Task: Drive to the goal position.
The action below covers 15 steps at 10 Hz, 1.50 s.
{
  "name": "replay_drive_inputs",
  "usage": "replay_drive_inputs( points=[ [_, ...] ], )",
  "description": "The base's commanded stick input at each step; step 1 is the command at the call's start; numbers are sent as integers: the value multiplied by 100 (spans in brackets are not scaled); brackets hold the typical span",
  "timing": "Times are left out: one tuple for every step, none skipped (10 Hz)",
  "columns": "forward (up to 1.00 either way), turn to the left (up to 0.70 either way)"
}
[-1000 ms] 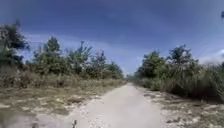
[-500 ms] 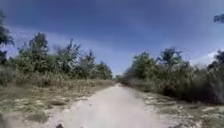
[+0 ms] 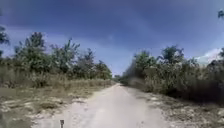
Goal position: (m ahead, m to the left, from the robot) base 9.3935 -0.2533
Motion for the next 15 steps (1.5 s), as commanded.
replay_drive_inputs(
  points=[
    [50,0],
    [50,0],
    [50,0],
    [50,0],
    [50,0],
    [50,0],
    [50,0],
    [50,0],
    [50,0],
    [50,0],
    [50,0],
    [50,0],
    [50,0],
    [50,23],
    [50,50]
  ],
)
